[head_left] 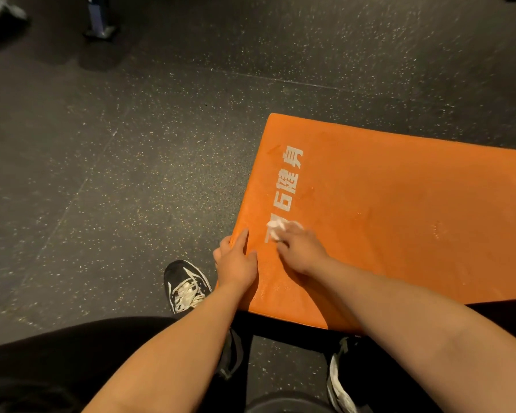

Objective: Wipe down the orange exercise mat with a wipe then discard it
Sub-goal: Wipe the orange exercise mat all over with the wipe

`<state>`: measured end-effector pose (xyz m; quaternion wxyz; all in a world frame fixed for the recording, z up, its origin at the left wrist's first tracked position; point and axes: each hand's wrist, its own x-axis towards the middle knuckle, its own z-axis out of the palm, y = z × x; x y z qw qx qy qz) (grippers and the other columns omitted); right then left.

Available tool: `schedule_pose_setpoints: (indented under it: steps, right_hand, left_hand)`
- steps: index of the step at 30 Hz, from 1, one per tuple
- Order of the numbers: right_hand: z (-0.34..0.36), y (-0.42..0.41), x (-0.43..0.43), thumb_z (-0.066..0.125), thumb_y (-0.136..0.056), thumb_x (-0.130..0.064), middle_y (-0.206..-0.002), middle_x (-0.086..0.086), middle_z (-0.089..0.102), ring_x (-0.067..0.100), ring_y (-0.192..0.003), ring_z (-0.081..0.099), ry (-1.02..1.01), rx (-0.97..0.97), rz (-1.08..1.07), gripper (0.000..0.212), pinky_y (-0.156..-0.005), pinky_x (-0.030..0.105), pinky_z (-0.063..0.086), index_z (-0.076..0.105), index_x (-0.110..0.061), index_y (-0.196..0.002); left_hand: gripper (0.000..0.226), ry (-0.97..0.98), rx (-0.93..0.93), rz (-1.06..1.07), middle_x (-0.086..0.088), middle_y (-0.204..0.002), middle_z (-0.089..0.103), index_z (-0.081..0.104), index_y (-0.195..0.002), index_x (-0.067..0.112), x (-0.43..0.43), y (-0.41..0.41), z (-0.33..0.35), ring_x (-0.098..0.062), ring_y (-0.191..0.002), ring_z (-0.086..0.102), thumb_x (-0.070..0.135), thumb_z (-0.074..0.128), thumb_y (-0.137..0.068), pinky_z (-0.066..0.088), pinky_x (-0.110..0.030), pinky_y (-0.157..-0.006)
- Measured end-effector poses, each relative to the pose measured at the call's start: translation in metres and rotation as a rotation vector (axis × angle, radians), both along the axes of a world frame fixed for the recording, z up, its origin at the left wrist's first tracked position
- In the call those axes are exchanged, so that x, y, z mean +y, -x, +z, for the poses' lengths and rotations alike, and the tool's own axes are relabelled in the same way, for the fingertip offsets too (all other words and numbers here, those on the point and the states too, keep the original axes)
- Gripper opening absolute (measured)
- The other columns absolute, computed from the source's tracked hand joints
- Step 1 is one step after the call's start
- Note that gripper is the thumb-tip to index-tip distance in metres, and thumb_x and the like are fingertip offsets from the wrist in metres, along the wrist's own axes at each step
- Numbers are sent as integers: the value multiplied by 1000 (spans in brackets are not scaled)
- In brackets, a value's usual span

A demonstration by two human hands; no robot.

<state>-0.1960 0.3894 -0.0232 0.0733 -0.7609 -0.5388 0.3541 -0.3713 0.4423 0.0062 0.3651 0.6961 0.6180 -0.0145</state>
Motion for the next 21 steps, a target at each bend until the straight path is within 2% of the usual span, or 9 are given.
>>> schedule_pose_setpoints:
  steps: [2,4,7,10,12,16,21]
  right_hand:
    - [1,-9,-2,33,-106,-33,-169,6,16,27,-155,11,59,-73,-211,51,-125,44,11,34,-26,-157]
    - [5,0,-3,33,-107,-30,-170,5,9,24,-156,6,70,-48,-268,54,-126,41,8,27,-22,-160]
    - [11,29,-1,39,-107,-24,-169,4,12,22,-157,7,-12,128,-70,53,-125,34,10,31,-21,-159]
    - [7,31,7,38,-108,-25,-169,5,13,23,-157,7,-40,128,72,52,-126,36,8,30,-21,-160]
    - [1,20,12,35,-108,-29,-170,5,9,25,-157,3,-14,35,55,54,-126,41,6,24,-23,-161]
    - [-1,14,19,33,-107,-30,-170,5,-2,27,-157,-3,120,-49,-194,59,-127,44,3,14,-18,-163]
    - [-5,35,32,35,-108,-30,-171,2,3,25,-157,-1,97,60,27,56,-127,42,2,22,-22,-161]
  left_hand:
    - [57,-12,-11,2,-7,-157,24,34,-154,39,-3,1,2,-31,-138,21,38,52,-100,27,-39,-114]
    - [57,-14,-21,11,-7,-156,24,34,-154,38,-4,1,4,-31,-137,21,36,52,-100,26,-40,-115]
    - [57,11,-21,19,-7,-156,24,35,-154,38,-2,-1,6,-31,-138,21,33,52,-99,26,-41,-115]
    - [57,41,0,17,-7,-157,24,34,-154,38,4,-4,6,-32,-139,21,31,50,-99,25,-41,-117]
    - [58,45,40,1,-8,-158,23,32,-154,39,6,-6,6,-34,-139,21,33,50,-99,25,-43,-118]
    - [59,80,52,10,-5,-158,23,31,-154,40,10,-9,3,-33,-139,21,34,48,-98,24,-44,-119]
    - [61,174,40,55,-4,-156,26,31,-154,41,22,-14,-6,-32,-137,23,27,47,-96,25,-44,-117]
